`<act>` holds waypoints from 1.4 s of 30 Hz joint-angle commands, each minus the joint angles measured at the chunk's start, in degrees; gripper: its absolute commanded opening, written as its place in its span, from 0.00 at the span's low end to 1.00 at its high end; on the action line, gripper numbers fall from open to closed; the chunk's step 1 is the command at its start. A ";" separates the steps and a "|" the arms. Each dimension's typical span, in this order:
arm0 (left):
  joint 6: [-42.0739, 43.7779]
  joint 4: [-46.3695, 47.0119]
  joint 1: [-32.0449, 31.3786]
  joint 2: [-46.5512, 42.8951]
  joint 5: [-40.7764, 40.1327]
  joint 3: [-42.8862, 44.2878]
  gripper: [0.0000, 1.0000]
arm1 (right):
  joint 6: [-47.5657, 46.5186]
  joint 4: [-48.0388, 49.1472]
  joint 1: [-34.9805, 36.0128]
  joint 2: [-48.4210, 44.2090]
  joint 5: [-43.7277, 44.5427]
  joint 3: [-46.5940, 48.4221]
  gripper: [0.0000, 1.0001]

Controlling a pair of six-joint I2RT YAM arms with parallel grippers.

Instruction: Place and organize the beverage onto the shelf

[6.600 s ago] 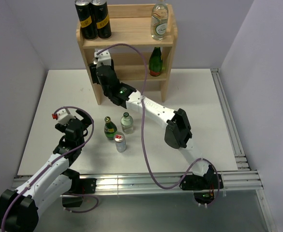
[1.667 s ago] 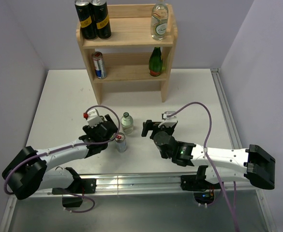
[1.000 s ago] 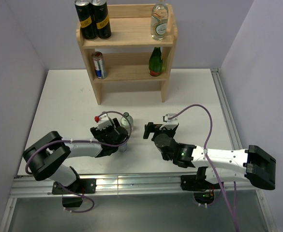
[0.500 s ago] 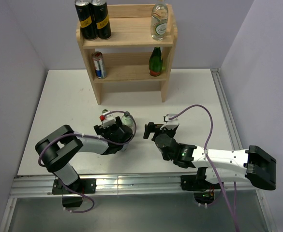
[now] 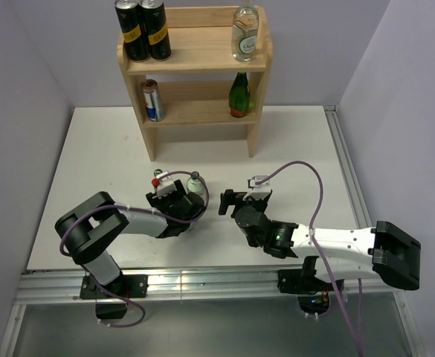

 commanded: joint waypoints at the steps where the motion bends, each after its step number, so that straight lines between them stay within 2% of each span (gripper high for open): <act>1: -4.32 -4.32 -0.11 1.22 -1.98 0.24 0.44 | 0.09 2.38 0.21 0.92 0.90 1.52 1.00; 3: -5.90 -6.60 -0.11 0.17 -1.71 0.06 0.39 | 0.09 2.55 0.21 1.53 0.82 1.52 1.00; 4: -7.48 -7.22 -0.11 -0.62 -1.54 -0.20 0.09 | 0.09 2.47 0.21 1.62 0.73 1.69 1.00; 5: -10.01 -11.14 -0.11 -1.06 -1.71 -0.03 0.02 | 0.09 2.47 0.21 2.14 0.64 1.87 1.00; 11: -19.78 -21.80 -0.37 -4.67 -1.54 0.59 0.00 | 0.00 2.47 0.21 2.85 0.46 2.40 1.00; 14: -18.12 -21.37 -0.37 -6.51 -0.05 0.23 0.00 | 0.18 2.20 0.29 2.85 0.55 2.40 1.00; 16: -20.14 -25.92 -0.37 -8.00 -0.13 1.72 0.00 | 0.35 2.29 0.21 2.68 0.55 2.13 1.00; 21: -18.40 -29.19 -0.37 -12.22 -0.74 3.31 0.00 | 0.44 2.29 0.21 2.68 0.55 1.96 1.00; 26: -8.22 -24.56 -0.37 -18.55 -1.10 4.01 0.00 | 0.09 2.20 0.21 2.24 0.64 1.96 1.00; 29: 1.71 -17.81 -0.37 -22.59 1.35 4.02 0.00 | 0.00 2.20 0.21 1.80 0.81 1.78 1.00; 30: 8.70 -15.42 -0.29 -23.65 2.58 3.84 0.00 | 0.09 2.03 0.21 1.71 0.82 1.69 1.00; 32: 17.17 -9.54 0.15 -26.11 9.07 4.19 0.00 | 0.18 1.76 0.29 1.01 1.25 1.61 1.00; 33: 23.73 -6.99 1.11 -26.64 11.53 5.76 0.00 | 0.18 1.68 0.21 0.75 1.26 1.34 1.00; 34: 26.58 -6.53 1.73 -27.08 17.21 6.99 0.00 | 0.18 1.59 0.29 -0.04 1.43 1.17 1.00; 36: 34.12 -6.78 3.48 -26.21 21.38 11.89 0.00 | 0.09 1.67 0.21 -1.01 1.96 0.55 1.00; 39: 40.57 -8.62 4.72 -22.53 21.93 20.06 0.00 | -0.17 1.41 0.12 -2.77 2.22 0.20 1.00; 42: 44.18 -10.12 7.00 -18.93 26.05 27.82 0.00 | -0.26 0.80 0.12 -4.00 2.57 0.20 1.00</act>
